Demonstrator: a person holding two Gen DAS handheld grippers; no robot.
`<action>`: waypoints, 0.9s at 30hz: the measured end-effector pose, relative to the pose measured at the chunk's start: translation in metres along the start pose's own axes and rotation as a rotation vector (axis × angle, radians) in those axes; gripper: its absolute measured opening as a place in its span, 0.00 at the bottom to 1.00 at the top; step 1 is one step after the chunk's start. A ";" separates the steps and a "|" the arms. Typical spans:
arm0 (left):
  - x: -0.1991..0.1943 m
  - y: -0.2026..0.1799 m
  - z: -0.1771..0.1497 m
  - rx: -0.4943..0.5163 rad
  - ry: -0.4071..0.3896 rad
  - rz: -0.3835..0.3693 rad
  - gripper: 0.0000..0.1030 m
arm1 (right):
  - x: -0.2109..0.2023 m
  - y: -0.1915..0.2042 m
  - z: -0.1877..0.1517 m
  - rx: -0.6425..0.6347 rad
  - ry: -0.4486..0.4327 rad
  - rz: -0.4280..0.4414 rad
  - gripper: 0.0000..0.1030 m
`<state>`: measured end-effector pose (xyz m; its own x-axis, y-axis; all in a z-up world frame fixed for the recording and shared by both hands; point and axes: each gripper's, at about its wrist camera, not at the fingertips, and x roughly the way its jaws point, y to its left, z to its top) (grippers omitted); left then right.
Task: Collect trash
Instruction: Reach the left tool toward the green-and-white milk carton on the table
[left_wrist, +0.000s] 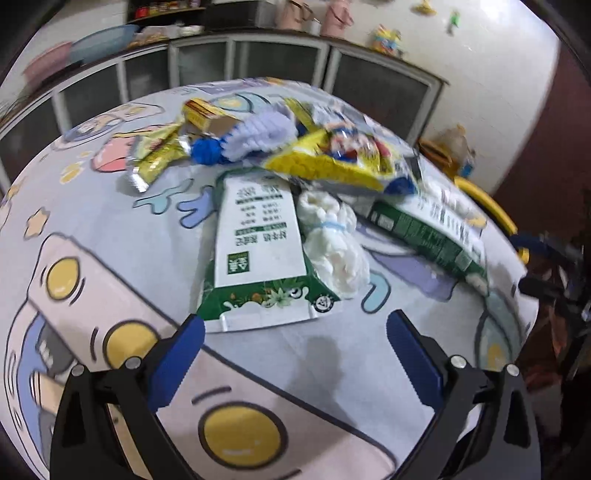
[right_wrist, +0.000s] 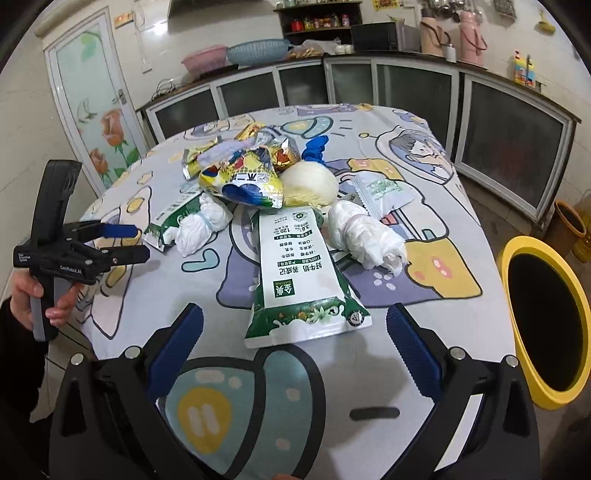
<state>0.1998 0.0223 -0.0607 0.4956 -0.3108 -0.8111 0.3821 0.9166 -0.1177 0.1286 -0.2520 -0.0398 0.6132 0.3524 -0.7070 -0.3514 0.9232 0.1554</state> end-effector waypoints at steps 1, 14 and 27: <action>0.003 0.000 0.001 0.015 0.010 0.007 0.92 | 0.003 0.001 0.001 -0.010 0.014 0.004 0.93; 0.027 0.035 0.019 -0.050 0.055 -0.048 0.92 | 0.042 0.002 0.016 -0.005 0.096 -0.004 0.93; 0.046 0.049 0.043 -0.044 0.055 -0.111 0.92 | 0.067 0.009 0.029 0.001 0.157 -0.018 0.91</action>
<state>0.2744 0.0422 -0.0792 0.4082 -0.3974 -0.8218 0.3968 0.8880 -0.2323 0.1873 -0.2158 -0.0654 0.5015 0.3074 -0.8087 -0.3402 0.9295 0.1423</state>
